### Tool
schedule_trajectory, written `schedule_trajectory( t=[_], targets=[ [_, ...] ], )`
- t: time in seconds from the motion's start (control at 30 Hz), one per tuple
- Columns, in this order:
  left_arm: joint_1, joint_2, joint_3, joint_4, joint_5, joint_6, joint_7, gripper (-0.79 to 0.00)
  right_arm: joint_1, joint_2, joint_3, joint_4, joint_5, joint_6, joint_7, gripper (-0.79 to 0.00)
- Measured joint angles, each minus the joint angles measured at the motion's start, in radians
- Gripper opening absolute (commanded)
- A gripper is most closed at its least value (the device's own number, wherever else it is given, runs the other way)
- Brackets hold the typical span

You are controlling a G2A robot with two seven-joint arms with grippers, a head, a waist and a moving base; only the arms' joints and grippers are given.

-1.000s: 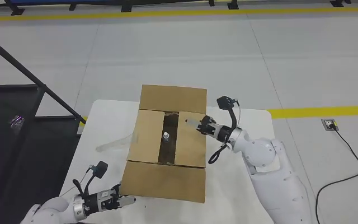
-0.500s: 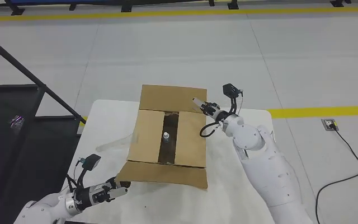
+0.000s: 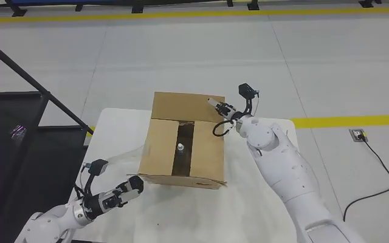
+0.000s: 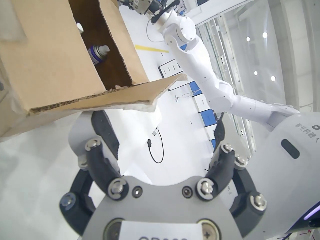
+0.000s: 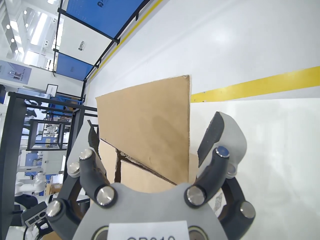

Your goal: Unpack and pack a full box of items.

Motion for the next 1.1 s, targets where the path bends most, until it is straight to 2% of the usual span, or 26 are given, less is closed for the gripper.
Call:
schedule_trajectory(
  t=[0.13,0.37,0.67,0.93,1.1],
  targets=[
    [-0.01,-0.001,0.001,-0.011,0.019,0.02,0.036,0.0,0.045,-0.002,0.03,0.099,0.094,-0.099,0.066,0.0],
    [-0.024,-0.007,0.011,-0.044,0.17,0.106,0.176,0.0,0.095,0.015,0.096,0.231,0.241,-0.285,0.244,0.0],
    [-0.05,-0.017,0.053,-0.07,0.331,0.195,0.311,0.0,0.111,0.046,0.174,0.29,0.42,-0.453,0.51,0.0],
    [-0.078,-0.028,0.109,-0.074,0.436,0.257,0.392,0.0,0.103,0.075,0.228,0.276,0.572,-0.508,0.778,0.0],
    [-0.096,-0.034,0.136,-0.067,0.471,0.278,0.41,0.0,0.077,0.089,0.229,0.222,0.602,-0.48,0.843,0.0]
  ],
)
